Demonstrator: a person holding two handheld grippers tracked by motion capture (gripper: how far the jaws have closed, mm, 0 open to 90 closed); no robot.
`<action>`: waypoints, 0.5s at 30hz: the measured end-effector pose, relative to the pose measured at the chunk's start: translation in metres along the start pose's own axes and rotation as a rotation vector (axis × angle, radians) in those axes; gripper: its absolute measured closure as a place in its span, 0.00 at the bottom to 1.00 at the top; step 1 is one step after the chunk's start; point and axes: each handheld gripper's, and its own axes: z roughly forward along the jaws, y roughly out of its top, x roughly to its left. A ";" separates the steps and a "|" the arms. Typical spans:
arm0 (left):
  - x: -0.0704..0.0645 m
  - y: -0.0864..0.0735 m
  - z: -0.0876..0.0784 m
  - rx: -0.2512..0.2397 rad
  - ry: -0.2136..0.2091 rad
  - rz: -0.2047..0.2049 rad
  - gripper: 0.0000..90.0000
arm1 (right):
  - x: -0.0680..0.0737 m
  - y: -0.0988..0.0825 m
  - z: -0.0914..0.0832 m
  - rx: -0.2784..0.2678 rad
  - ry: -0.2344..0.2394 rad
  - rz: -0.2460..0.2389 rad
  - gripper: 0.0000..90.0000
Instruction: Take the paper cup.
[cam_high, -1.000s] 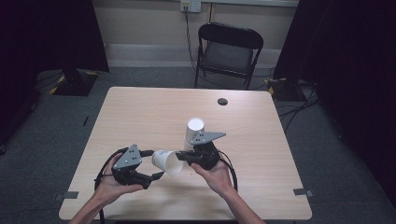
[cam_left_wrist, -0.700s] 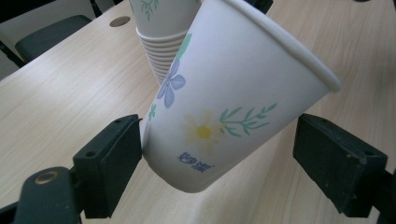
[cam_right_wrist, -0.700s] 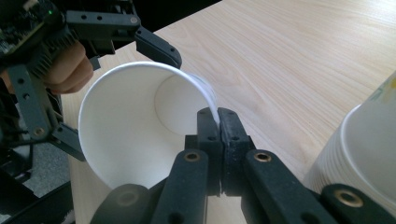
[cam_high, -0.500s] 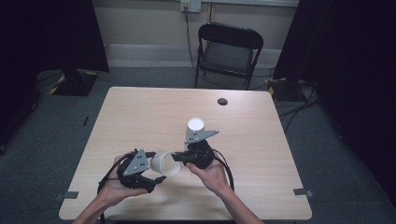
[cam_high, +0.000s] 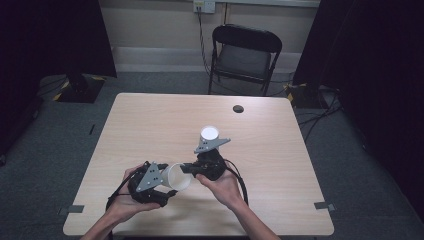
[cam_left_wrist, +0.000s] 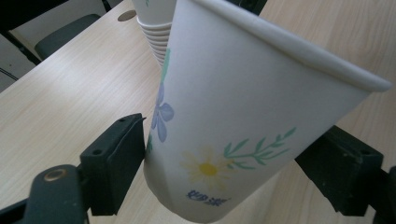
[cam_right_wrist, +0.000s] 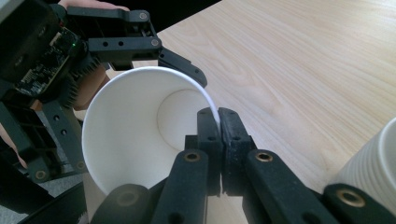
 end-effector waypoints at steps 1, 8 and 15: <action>0.000 0.000 0.000 0.002 -0.002 0.000 0.21 | 0.000 0.000 0.001 -0.003 0.007 0.004 0.99; 0.000 0.001 -0.001 -0.002 -0.001 -0.015 0.25 | 0.000 0.000 0.003 -0.015 0.003 0.011 0.97; 0.007 0.001 -0.005 -0.074 -0.092 -0.155 0.32 | 0.001 0.001 0.001 -0.097 -0.004 -0.018 0.92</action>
